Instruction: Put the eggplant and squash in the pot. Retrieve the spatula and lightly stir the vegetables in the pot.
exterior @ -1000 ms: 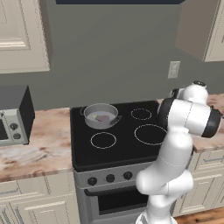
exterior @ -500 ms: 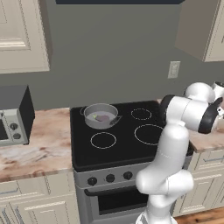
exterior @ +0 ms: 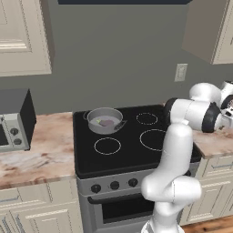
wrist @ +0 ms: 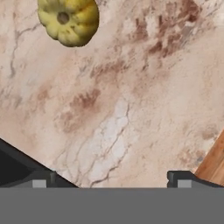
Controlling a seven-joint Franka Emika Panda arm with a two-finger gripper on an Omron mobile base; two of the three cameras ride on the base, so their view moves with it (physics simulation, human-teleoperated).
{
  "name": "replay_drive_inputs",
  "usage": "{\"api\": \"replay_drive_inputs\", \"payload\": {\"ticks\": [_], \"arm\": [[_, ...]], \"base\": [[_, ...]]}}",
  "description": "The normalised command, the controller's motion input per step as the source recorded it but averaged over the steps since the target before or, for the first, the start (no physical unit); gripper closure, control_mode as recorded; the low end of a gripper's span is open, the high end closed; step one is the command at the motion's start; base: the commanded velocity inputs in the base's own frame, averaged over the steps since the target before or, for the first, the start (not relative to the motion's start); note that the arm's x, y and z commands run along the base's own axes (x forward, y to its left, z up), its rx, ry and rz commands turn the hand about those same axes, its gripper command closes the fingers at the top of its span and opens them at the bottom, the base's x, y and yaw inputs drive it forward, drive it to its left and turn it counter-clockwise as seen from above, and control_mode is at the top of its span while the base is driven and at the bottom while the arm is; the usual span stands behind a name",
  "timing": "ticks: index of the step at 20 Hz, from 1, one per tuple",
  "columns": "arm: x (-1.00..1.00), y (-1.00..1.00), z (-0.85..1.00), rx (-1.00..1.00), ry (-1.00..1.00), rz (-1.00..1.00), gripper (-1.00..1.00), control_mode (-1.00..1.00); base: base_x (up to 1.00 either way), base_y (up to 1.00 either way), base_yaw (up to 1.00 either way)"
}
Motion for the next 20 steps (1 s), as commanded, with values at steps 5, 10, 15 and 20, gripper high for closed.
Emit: {"api": "replay_drive_inputs", "payload": {"ticks": [5, 10, 15, 20], "arm": [[0.03, 0.0, -0.15, 0.0, -0.2, 0.02, -1.0, -1.0], [0.32, 0.0, 0.03, -0.08, -0.18, 0.1, -1.0, -1.0], [0.24, -0.11, 0.16, -0.12, -0.03, 0.07, -1.0, -1.0], [0.25, -0.47, -0.01, -0.12, 0.12, 0.02, -1.0, -1.0]], "base": [[0.0, 0.0, 0.0], [0.0, 0.0, 0.0], [0.0, 0.0, 0.0], [0.0, 0.0, 0.0]]}}
